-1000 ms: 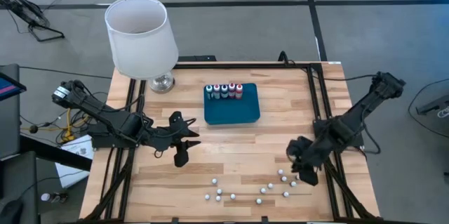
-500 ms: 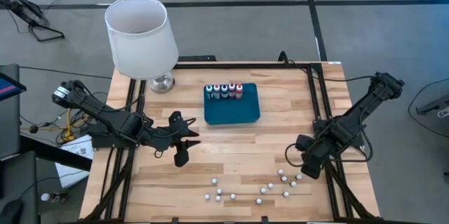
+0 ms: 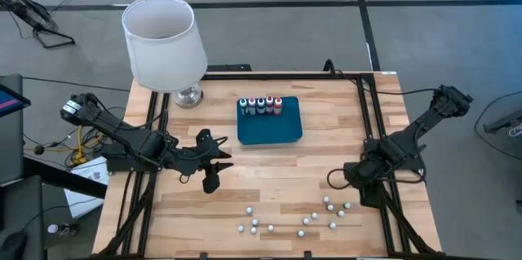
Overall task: Pick & Place food coloring
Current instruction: Put the small black food coloring bottle into the bin
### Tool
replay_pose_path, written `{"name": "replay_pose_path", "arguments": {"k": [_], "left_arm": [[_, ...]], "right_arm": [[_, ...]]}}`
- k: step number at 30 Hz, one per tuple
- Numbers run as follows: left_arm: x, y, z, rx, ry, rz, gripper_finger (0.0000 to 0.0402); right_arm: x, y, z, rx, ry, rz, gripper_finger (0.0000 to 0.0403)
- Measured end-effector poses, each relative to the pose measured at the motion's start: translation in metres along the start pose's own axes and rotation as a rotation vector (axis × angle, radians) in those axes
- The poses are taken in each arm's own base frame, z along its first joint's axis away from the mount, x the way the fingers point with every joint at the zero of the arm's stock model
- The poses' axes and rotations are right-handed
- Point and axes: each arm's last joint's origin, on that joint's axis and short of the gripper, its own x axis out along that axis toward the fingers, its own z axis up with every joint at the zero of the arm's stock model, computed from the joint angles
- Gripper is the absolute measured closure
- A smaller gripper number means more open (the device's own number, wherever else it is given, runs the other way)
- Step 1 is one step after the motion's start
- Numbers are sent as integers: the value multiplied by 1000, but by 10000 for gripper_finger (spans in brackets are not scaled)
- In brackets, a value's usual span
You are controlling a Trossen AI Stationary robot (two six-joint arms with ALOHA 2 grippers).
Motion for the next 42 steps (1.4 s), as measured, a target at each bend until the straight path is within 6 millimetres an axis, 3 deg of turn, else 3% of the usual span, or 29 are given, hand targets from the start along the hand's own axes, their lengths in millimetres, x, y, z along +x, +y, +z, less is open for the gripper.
{"name": "replay_pose_path", "arguments": {"k": [6,12,26,36,42], "left_arm": [[0,-3,1,-62,10,-66,288],[0,-5,1,-77,45,-122,288],[0,-4,0,-96,42,-104,288],[0,-2,-1,-93,37,-64,288],[0,-2,-1,-91,27,-48,288]], "right_arm": [[6,3,5,56,5,-13,338],[19,16,9,-73,-31,-29,333],[32,36,5,-165,-106,-40,258],[37,45,-7,-192,-198,-83,283],[45,46,-1,-191,-230,-154,288]]}}
